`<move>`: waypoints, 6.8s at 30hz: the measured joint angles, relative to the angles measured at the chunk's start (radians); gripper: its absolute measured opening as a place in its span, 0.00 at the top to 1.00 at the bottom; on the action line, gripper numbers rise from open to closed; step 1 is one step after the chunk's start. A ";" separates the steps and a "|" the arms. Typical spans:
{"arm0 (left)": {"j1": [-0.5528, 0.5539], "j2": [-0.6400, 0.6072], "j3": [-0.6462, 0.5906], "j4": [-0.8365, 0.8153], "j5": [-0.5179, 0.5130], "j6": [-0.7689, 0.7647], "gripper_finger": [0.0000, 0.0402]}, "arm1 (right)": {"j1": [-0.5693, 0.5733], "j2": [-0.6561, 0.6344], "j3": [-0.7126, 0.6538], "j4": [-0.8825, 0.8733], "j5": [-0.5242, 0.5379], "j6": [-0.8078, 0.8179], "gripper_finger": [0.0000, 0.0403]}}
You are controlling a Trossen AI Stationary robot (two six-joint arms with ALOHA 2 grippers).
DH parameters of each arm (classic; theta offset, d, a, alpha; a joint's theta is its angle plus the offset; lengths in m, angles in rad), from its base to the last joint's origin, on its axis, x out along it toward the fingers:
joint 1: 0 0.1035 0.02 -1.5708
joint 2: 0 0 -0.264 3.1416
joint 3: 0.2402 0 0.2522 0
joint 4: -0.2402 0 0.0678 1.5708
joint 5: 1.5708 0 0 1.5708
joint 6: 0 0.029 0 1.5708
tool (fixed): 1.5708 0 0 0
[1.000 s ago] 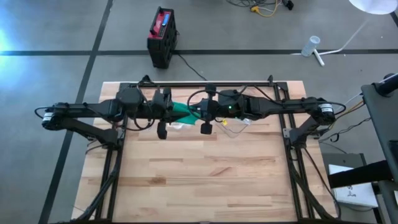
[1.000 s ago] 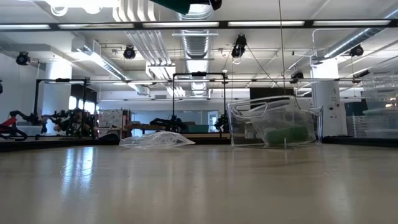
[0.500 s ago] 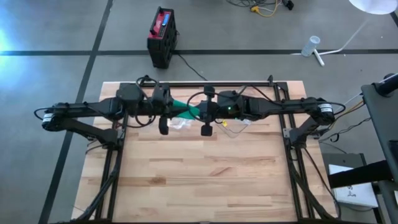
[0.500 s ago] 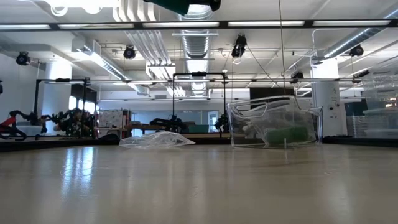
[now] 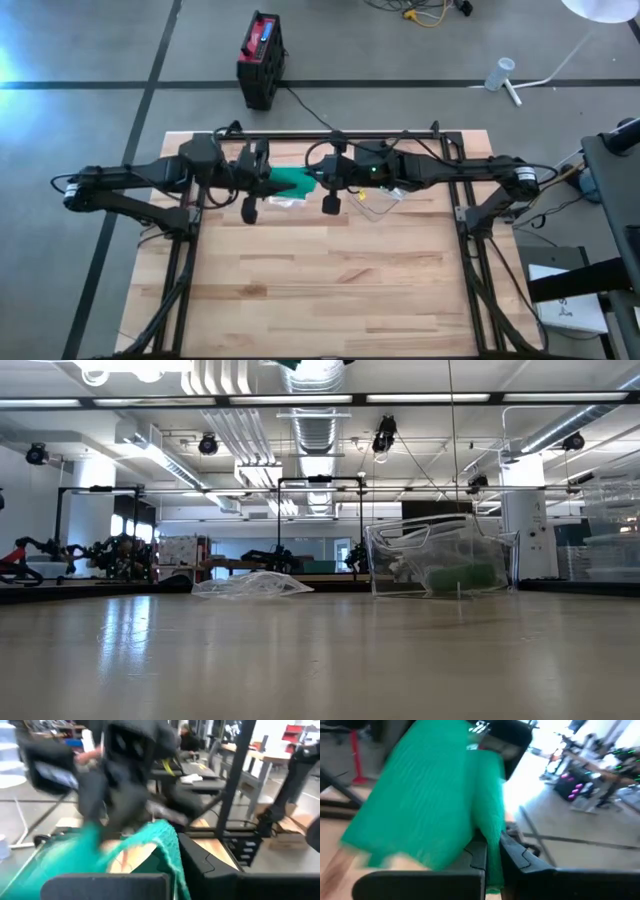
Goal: Roll bandage
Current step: Roll the dark green bandage
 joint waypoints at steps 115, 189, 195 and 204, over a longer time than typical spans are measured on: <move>-0.031 -0.059 0.012 -0.332 -0.245 0.257 0.18 | 0.012 0.084 0.054 -0.107 -0.100 0.084 0.98; -0.092 -0.104 -0.380 0.295 -0.140 0.231 0.99 | -0.017 0.006 0.197 -0.533 -0.190 0.006 0.50; -0.092 -0.103 -0.380 0.304 -0.122 0.207 0.99 | -0.018 0.005 0.197 -0.561 -0.168 -0.006 0.50; -0.090 -0.123 -0.345 0.261 -0.123 0.022 0.98 | -0.013 -0.009 0.191 -0.594 -0.105 -0.111 0.51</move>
